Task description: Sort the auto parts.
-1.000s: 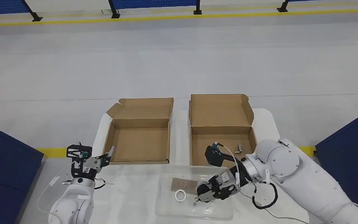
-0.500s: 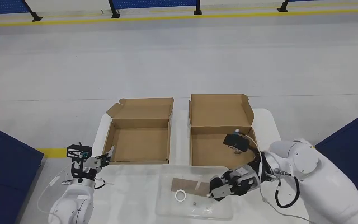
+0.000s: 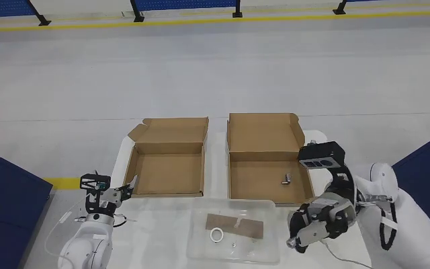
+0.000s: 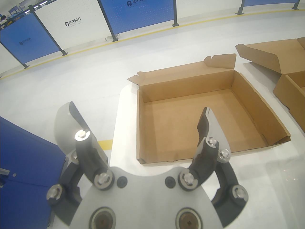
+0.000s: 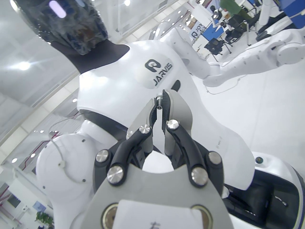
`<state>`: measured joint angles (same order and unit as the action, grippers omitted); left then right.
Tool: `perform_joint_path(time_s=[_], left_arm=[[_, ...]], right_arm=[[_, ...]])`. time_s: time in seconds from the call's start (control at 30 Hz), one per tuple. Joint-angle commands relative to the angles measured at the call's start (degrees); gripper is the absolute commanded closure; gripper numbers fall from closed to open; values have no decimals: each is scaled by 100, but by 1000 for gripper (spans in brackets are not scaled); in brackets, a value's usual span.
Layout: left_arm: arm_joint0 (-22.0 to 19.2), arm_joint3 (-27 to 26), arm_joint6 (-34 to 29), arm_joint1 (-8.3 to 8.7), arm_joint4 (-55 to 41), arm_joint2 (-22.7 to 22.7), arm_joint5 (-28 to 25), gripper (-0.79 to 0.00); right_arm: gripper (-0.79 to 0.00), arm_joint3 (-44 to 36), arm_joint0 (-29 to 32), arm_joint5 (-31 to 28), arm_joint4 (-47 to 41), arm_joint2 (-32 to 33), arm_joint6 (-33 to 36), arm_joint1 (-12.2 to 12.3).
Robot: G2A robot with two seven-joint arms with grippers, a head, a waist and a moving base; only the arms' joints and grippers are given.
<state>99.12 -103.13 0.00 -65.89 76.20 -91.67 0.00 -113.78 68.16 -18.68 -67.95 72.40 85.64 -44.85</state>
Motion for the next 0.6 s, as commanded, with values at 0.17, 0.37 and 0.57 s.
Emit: perform_joint_path(time_s=[0.17,0.37,0.57], left_arm=[[0,0,0,0,0,0,0,-785],[0,0,0,0,0,0,0,-785],[0,0,0,0,0,0,0,-785]], right_arm=[[0,10,-38,119,-224,31,118,-148],[0,-151,18,236,-320,-37,-190,-185],[0,-170,-10,587,-749,-348,-563,-306]])
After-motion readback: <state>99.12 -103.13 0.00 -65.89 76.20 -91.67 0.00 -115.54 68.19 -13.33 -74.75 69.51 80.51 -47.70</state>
